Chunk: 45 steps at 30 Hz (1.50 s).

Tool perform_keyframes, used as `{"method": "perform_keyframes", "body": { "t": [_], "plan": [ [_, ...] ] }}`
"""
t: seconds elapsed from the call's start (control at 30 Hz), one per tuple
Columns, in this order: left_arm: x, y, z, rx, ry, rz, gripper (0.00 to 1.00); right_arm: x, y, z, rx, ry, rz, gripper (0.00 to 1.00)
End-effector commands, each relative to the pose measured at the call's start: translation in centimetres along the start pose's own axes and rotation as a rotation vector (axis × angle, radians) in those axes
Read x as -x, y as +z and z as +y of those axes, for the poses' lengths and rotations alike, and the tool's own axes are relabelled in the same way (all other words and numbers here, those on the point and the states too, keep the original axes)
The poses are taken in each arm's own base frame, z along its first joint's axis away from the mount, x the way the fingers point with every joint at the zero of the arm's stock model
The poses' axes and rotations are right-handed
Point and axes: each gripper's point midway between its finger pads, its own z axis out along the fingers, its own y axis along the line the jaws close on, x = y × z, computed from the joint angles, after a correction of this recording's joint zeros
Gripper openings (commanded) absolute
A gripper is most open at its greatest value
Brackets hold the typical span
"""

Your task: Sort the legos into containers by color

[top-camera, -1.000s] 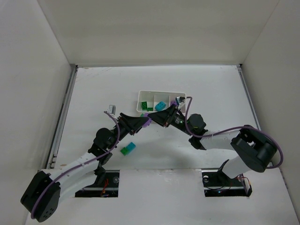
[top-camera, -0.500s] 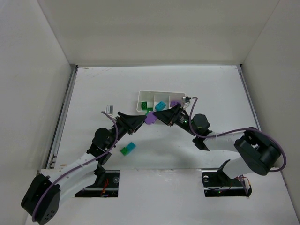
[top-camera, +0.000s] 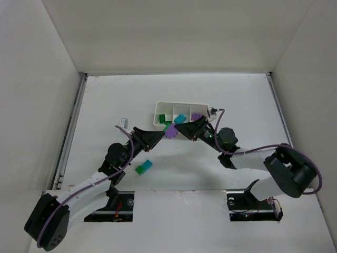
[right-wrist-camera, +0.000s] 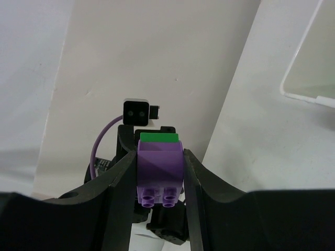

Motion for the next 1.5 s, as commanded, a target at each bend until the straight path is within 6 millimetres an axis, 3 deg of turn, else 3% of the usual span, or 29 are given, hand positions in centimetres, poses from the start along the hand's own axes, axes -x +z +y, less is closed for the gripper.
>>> {"method": "perform_keyframes", "body": {
  "t": [0.0,0.4,0.8,1.03,1.27,1.47],
  "plan": [
    [0.4,0.0,-1.7,-0.071,0.024,-0.009,0.29,0.8,-0.3,0.7,0.031,-0.038,-0.025,0.33],
    [2.3,0.5,-2.4,-0.077,0.047,-0.045,0.23,0.2,-3.0,-0.8,-0.002,-0.065,0.064,0.33],
    [4.4,1.1,-3.2,-0.064,0.105,-0.082,0.22,-0.3,-3.9,-1.3,-0.089,-0.173,0.128,0.32],
    [5.0,2.2,-3.3,-0.036,0.139,-0.082,0.22,3.4,-4.2,-0.3,-0.169,-0.292,0.017,0.33],
    [5.5,3.3,-2.1,0.055,0.183,-0.075,0.22,9.9,-5.2,-1.0,-0.473,-0.528,-0.194,0.33],
    [6.8,3.9,-0.8,0.154,0.247,-0.071,0.22,12.4,-6.5,-1.1,-0.609,-0.648,-0.274,0.33]
  ]
}}
